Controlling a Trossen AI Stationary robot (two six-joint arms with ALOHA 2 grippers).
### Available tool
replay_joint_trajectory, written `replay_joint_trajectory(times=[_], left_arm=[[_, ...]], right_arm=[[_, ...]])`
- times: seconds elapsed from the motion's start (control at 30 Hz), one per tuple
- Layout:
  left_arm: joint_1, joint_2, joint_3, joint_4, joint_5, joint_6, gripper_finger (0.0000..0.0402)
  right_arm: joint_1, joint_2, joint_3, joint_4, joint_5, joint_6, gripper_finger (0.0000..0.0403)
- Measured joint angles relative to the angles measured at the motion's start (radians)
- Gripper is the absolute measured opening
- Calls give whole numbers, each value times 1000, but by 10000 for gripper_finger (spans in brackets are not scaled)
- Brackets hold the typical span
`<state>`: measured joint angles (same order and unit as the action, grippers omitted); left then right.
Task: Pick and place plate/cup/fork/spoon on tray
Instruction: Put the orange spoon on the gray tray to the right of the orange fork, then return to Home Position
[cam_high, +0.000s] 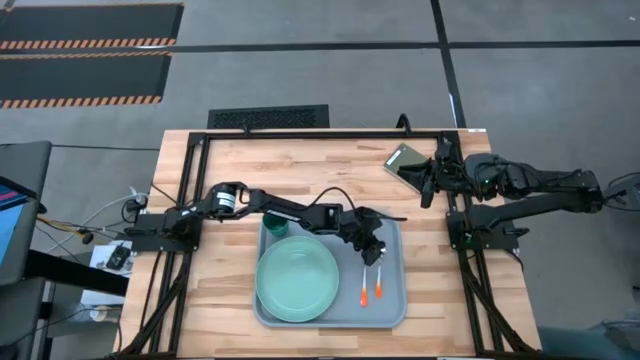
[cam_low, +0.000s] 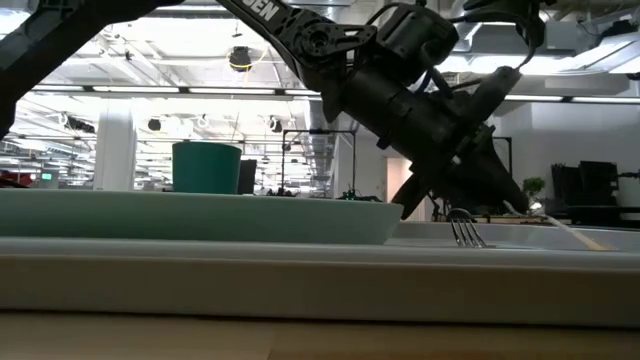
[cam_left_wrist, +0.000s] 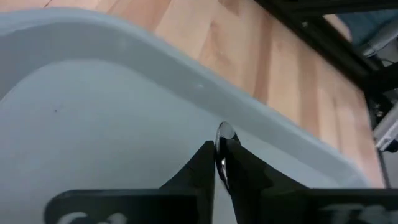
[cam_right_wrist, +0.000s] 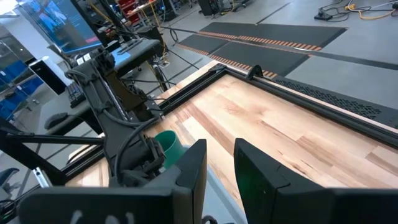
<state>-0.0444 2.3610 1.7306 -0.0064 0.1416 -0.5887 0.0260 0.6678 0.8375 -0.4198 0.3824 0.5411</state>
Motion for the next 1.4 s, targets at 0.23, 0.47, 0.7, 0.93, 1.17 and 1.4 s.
replay_joint_trajectory(times=[0.23, 0.47, 0.7, 0.93, 1.17, 1.4], left_arm=[[1, 1, -1, -7, -9, -8, 85], [1, 1, -1, -6, -8, -12, 113], [9, 1, -1, -6, -8, -18, 124], [44, -3, -1, 1, -8, -10, 124], [91, -66, -1, -2, 8, 36, 124], [113, -272, -1, -116, 6, 319, 124]], right_arm=[[0, 0, 0, 0, 0, 0, 108], [0, 0, 0, 0, 0, 0, 108], [0, 0, 0, 0, 0, 0, 108], [0, 0, 0, -11, 0, 0, 108], [0, -17, 0, 20, 0, -39, 108], [0, -100, 0, 148, -43, -186, 108]])
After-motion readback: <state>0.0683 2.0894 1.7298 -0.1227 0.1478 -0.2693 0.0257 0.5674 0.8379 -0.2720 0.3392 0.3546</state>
